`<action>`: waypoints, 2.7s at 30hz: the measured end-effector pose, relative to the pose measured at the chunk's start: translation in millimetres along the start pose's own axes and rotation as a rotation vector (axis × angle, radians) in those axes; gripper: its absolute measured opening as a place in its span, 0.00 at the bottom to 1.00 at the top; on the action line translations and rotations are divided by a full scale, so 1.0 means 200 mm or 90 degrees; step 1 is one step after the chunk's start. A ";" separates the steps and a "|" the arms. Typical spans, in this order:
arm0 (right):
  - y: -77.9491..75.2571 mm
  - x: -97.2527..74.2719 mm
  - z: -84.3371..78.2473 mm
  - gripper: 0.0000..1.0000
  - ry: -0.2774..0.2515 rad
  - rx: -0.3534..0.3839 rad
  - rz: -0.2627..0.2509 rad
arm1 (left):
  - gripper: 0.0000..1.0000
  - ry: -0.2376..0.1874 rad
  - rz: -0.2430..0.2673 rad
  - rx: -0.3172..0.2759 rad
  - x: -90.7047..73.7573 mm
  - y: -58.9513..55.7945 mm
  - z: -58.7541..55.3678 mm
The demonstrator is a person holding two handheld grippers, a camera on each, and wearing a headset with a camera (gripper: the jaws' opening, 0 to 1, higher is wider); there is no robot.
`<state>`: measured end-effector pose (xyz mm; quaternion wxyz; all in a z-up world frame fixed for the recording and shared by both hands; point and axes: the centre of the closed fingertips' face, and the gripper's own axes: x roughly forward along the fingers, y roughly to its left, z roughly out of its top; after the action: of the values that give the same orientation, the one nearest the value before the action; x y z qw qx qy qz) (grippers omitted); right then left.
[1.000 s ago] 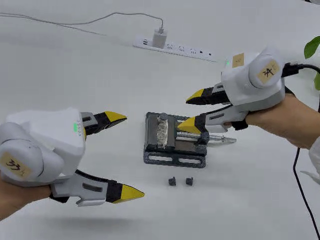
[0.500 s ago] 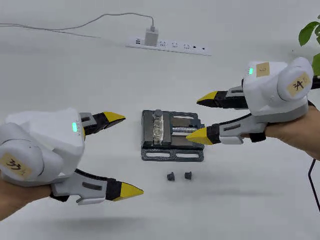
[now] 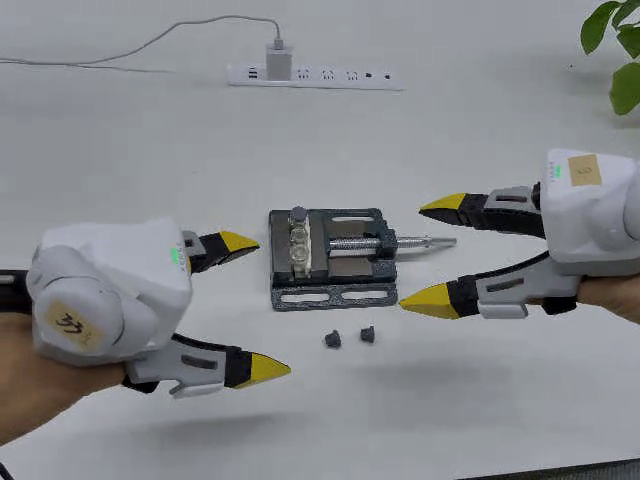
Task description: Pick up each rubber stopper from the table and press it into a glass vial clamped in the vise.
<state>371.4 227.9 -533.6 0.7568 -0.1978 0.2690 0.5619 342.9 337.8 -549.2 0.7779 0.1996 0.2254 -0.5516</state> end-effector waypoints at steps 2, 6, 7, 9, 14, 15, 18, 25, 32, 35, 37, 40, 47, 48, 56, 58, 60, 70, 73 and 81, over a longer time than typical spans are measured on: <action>0.01 -0.02 -0.03 0.66 -0.002 0.002 -0.001 | 0.62 0.002 -0.004 0.000 0.03 0.00 0.00; 0.02 -0.05 -0.06 0.68 -0.012 0.014 -0.004 | 0.56 0.015 -0.015 0.002 0.09 -0.03 -0.01; 0.02 -0.05 -0.08 0.69 -0.014 0.017 -0.006 | 0.54 0.022 -0.019 0.009 0.11 -0.03 -0.02; 0.03 -0.06 -0.10 0.69 -0.013 0.020 -0.008 | 0.51 0.032 -0.027 0.008 0.14 -0.05 -0.04; 0.04 -0.08 -0.15 0.69 -0.014 0.037 -0.012 | 0.37 0.069 -0.038 -0.011 0.22 -0.07 -0.10; 0.05 -0.08 -0.16 0.69 -0.014 0.042 -0.014 | 0.36 0.090 -0.042 -0.029 0.24 -0.08 -0.13; 0.04 -0.10 -0.17 0.69 -0.019 0.049 -0.021 | 0.32 0.096 -0.047 -0.021 0.29 -0.10 -0.17; 0.04 -0.12 -0.19 0.69 -0.023 0.057 -0.027 | 0.21 0.121 -0.057 -0.021 0.39 -0.13 -0.22; 0.04 -0.13 -0.21 0.68 -0.025 0.066 -0.034 | 0.13 0.140 -0.058 -0.027 0.45 -0.14 -0.26; 0.04 -0.13 -0.22 0.68 -0.024 0.067 -0.035 | 0.12 0.141 -0.060 -0.032 0.47 -0.14 -0.26; 0.05 -0.14 -0.22 0.68 -0.025 0.069 -0.034 | 0.12 0.140 -0.062 -0.034 0.47 -0.15 -0.25; 0.05 -0.14 -0.23 0.68 -0.022 0.070 -0.035 | 0.12 0.140 -0.064 -0.033 0.49 -0.15 -0.25; 0.04 -0.16 -0.23 0.67 -0.024 0.072 -0.039 | 0.09 0.139 -0.066 -0.037 0.51 -0.16 -0.25; 0.04 -0.16 -0.23 0.67 -0.023 0.072 -0.040 | 0.08 0.139 -0.066 -0.037 0.51 -0.16 -0.25; 0.04 -0.16 -0.23 0.66 -0.024 0.074 -0.042 | 0.05 0.134 -0.065 -0.037 0.51 -0.15 -0.25; 0.04 -0.16 -0.22 0.66 -0.023 0.075 -0.041 | 0.05 0.133 -0.064 -0.041 0.51 -0.15 -0.25; 0.04 -0.16 -0.22 0.66 -0.020 0.074 -0.040 | 0.04 0.132 -0.065 -0.039 0.51 -0.15 -0.25; 0.05 -0.16 -0.16 0.65 -0.025 0.068 -0.033 | 0.04 0.113 -0.071 -0.060 0.47 -0.15 -0.22; 0.06 -0.16 -0.12 0.63 -0.032 0.068 -0.028 | 0.03 0.077 -0.068 -0.077 0.44 -0.14 -0.14; 0.09 -0.15 0.07 0.56 -0.056 0.046 -0.001 | 0.03 0.000 -0.041 -0.073 0.26 -0.08 0.10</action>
<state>350.0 218.6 -503.3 0.7750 -0.1453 0.2553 0.5596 344.8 281.4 -562.9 0.7700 0.1471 0.2628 -0.5625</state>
